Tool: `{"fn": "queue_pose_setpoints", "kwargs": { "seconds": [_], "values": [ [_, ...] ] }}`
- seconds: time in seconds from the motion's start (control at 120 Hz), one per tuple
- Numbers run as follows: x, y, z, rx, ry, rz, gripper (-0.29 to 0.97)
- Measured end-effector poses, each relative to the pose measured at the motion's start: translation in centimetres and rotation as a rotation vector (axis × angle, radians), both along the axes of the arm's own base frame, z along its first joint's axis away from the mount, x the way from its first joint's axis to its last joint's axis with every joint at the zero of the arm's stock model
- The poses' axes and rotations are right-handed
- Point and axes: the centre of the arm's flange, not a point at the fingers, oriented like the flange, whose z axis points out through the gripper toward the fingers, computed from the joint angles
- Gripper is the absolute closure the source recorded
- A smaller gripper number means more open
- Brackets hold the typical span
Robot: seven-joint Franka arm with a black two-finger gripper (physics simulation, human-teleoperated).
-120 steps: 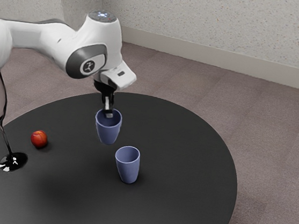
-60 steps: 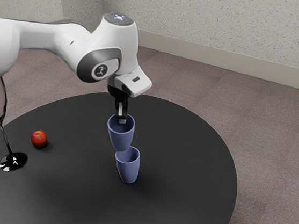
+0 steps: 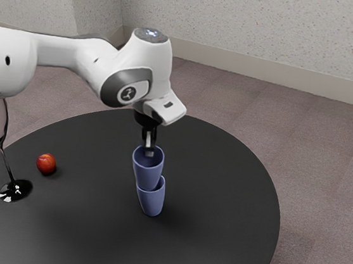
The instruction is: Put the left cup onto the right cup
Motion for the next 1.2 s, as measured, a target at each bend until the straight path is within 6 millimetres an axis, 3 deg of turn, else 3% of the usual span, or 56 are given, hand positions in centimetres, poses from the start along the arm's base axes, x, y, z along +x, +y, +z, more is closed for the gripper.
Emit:
{"fn": "queue_pose_setpoints", "kwargs": {
  "seconds": [0.275, 0.483, 0.533, 0.675, 0.8, 0.883, 1.025, 1.117, 1.2],
  "values": [
    [1.2, -0.5, -2.5, 0.016, 0.027, -0.003, 0.79],
    [1.9, 0.6, -5.6, 0.031, 0.071, 0.016, 0.78],
    [1.9, 0.6, -5.7, 0.03, 0.073, 0.017, 0.7],
    [2.1, 0.6, -3.5, 0.019, 0.043, 0.015, 0.39],
    [1.8, 0.7, -1.6, 0.013, 0.02, 0.014, 0.21],
    [1.4, 0.9, -0.3, 0.014, 0.015, 0.015, 0.14],
    [0.3, 1.4, 3.9, 0.015, 0.0, 0.025, 0.07],
    [0.2, 2.6, 7.2, 0.018, -0.009, 0.052, 0.05],
    [0.5, 5.0, 10.7, 0.021, -0.017, 0.097, 0.03]
  ]
}}
